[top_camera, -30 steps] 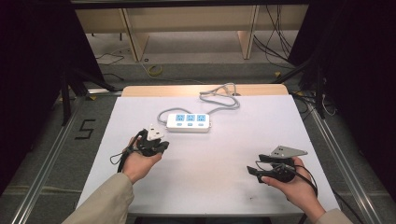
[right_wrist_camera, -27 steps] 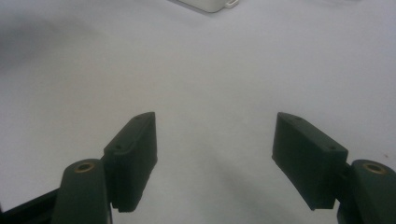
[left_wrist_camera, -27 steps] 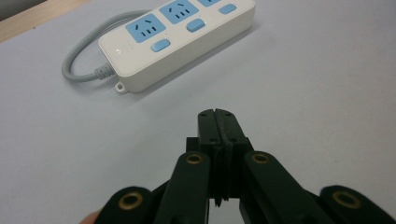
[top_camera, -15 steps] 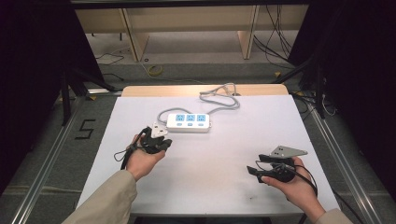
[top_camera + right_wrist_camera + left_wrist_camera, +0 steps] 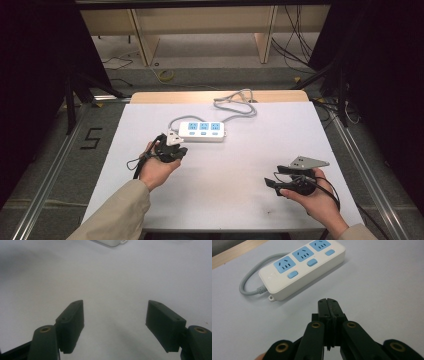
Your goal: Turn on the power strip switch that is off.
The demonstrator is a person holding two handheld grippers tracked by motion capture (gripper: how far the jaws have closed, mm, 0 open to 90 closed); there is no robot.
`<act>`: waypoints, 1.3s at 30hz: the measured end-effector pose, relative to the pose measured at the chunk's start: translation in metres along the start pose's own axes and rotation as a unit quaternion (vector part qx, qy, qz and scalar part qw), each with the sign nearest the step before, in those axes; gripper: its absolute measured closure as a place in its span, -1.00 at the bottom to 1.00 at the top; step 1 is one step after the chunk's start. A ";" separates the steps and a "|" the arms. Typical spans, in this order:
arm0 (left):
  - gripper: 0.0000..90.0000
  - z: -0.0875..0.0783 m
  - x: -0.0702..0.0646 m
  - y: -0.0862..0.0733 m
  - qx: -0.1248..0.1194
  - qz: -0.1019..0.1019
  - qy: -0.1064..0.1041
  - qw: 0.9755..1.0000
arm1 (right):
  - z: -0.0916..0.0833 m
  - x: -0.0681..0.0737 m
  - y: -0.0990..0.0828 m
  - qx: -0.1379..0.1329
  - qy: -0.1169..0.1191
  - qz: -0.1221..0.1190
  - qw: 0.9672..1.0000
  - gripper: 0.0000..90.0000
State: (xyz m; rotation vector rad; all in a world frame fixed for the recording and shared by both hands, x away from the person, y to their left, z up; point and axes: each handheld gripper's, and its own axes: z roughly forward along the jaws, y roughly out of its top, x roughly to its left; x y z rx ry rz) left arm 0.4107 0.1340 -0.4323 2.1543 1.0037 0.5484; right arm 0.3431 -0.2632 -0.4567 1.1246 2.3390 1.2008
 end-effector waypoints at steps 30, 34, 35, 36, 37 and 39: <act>1.00 0.013 -0.001 0.014 -0.003 0.002 -0.002 1.000 | -0.002 0.000 -0.002 0.001 -0.004 0.000 1.000 -0.30; 1.00 0.014 0.000 0.016 -0.004 0.002 -0.002 1.000 | -0.003 0.000 -0.003 0.000 -0.005 0.001 1.000 -0.30; 1.00 0.015 0.000 0.016 -0.003 0.002 -0.002 1.000 | -0.003 0.000 -0.003 0.000 -0.005 0.001 1.000 -0.30; 1.00 0.015 0.000 0.017 -0.005 -0.001 -0.001 1.000 | -0.003 0.000 -0.003 0.000 -0.005 0.001 1.000 -0.30; 1.00 0.015 0.001 0.017 -0.004 -0.002 -0.001 1.000 | -0.003 0.000 -0.003 0.001 -0.006 0.001 1.000 -0.30; 1.00 0.016 0.001 0.019 -0.005 0.001 -0.001 1.000 | -0.003 0.000 -0.003 0.001 -0.006 0.001 1.000 -0.30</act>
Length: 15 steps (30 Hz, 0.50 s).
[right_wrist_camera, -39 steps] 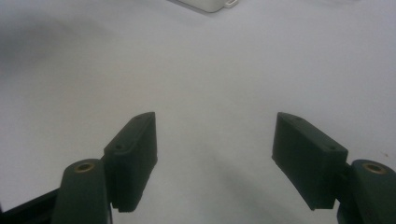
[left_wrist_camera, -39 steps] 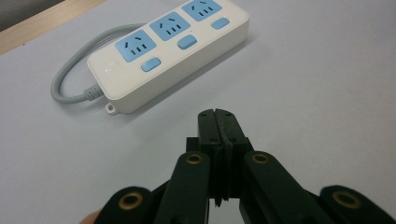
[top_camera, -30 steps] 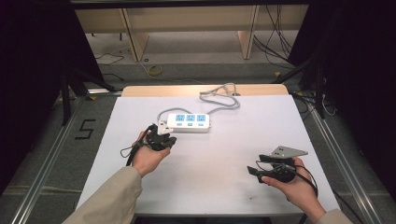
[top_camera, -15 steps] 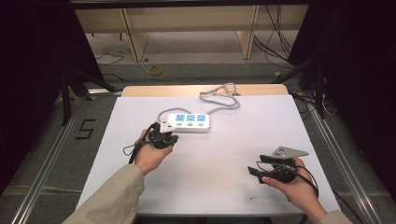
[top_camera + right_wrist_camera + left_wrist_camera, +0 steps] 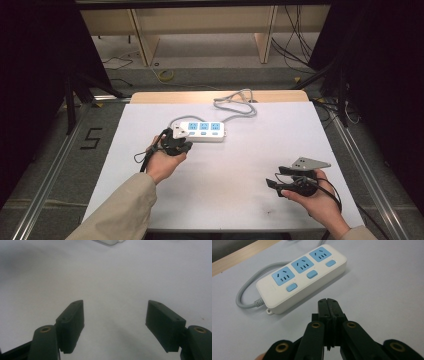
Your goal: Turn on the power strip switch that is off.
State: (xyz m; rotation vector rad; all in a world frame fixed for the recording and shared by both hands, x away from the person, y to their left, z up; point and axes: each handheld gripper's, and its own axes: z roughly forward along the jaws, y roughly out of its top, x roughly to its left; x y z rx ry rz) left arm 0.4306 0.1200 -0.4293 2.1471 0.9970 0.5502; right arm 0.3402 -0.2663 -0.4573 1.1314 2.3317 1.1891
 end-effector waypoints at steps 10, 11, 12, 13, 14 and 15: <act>1.00 0.004 0.000 0.006 -0.003 -0.002 -0.001 1.000 | -0.001 0.000 -0.001 -0.001 -0.001 0.000 1.000 -0.30; 1.00 0.004 0.000 0.006 -0.003 0.000 -0.002 1.000 | -0.001 0.000 -0.001 -0.002 -0.001 0.000 1.000 -0.30; 1.00 0.005 0.000 0.007 -0.002 0.000 -0.001 1.000 | -0.001 0.000 -0.001 -0.002 -0.001 0.000 1.000 -0.30; 1.00 0.005 0.000 0.007 -0.002 0.000 -0.001 1.000 | -0.001 0.000 -0.001 -0.002 -0.001 -0.001 1.000 -0.30; 1.00 0.005 0.000 0.008 -0.002 0.000 -0.002 1.000 | -0.001 0.000 -0.001 -0.002 -0.001 -0.001 1.000 -0.30; 1.00 0.006 0.000 0.009 -0.001 0.001 -0.001 1.000 | -0.001 0.000 -0.001 -0.002 -0.001 0.000 1.000 -0.30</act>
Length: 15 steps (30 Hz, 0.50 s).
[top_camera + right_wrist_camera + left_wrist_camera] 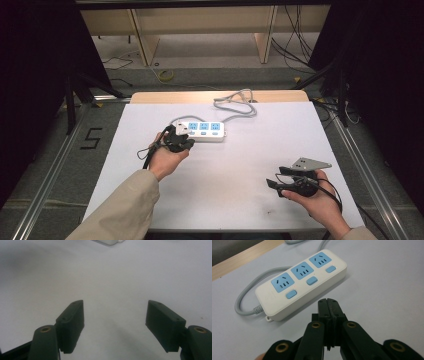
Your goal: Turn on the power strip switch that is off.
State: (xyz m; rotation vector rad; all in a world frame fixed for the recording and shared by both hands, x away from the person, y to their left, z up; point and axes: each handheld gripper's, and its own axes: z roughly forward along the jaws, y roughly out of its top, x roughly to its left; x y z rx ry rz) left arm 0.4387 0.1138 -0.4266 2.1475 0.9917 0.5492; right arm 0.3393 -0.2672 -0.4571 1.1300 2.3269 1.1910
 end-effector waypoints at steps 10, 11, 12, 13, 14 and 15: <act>1.00 0.007 0.000 0.004 0.001 -0.001 0.001 1.000 | 0.000 0.000 0.000 0.001 0.000 0.002 1.000 -0.30; 1.00 0.008 0.000 0.005 0.000 0.000 0.000 1.000 | 0.000 0.000 0.000 0.000 0.000 0.002 1.000 -0.30; 1.00 0.008 0.000 0.006 0.001 -0.001 -0.001 1.000 | 0.000 0.000 0.000 0.000 0.000 0.003 1.000 -0.30; 1.00 0.009 -0.001 0.007 -0.001 -0.002 -0.001 1.000 | 0.000 0.000 0.000 0.000 0.000 0.003 1.000 -0.30; 1.00 0.010 -0.001 0.008 0.000 0.000 -0.001 1.000 | 0.000 0.000 0.000 0.001 0.000 0.003 1.000 -0.30; 1.00 0.011 -0.001 0.008 0.001 -0.001 -0.002 1.000 | 0.000 0.000 0.000 0.001 0.001 0.003 1.000 -0.30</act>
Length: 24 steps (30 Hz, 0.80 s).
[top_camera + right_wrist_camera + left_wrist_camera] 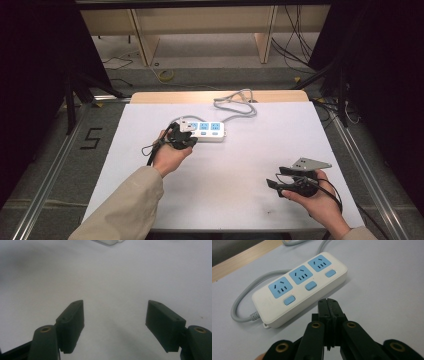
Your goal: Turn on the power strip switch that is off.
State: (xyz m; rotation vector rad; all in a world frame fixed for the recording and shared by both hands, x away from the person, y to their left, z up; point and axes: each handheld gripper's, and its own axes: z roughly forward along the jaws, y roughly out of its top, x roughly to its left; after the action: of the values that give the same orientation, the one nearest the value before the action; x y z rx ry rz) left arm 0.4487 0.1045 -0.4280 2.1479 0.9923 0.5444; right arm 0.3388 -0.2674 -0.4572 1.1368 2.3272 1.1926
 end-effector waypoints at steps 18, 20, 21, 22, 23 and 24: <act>1.00 0.010 0.006 0.006 0.009 0.000 0.004 1.000 | 0.000 -0.001 0.000 0.002 -0.001 0.000 1.000 -0.30; 1.00 0.010 0.007 0.007 0.008 -0.003 0.005 1.000 | 0.000 0.000 0.000 0.002 0.000 0.000 1.000 -0.30; 1.00 0.011 0.008 0.007 0.008 -0.004 0.006 1.000 | 0.000 0.000 0.000 0.001 0.000 0.000 1.000 -0.30; 1.00 0.011 0.008 0.007 0.008 -0.004 0.006 1.000 | 0.000 0.000 0.000 0.002 0.000 0.000 1.000 -0.30; 1.00 0.011 0.009 0.008 0.012 0.000 0.006 1.000 | 0.000 0.000 -0.001 0.001 -0.001 0.001 1.000 -0.30; 1.00 0.011 0.008 0.008 0.009 -0.003 0.007 1.000 | 0.000 0.000 -0.001 0.001 0.000 0.001 1.000 -0.30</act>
State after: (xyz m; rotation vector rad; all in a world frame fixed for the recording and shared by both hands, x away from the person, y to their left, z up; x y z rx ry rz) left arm 0.4649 0.1025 -0.4286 2.1593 1.0144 0.5510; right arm 0.3388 -0.2679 -0.4577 1.1398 2.3278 1.1904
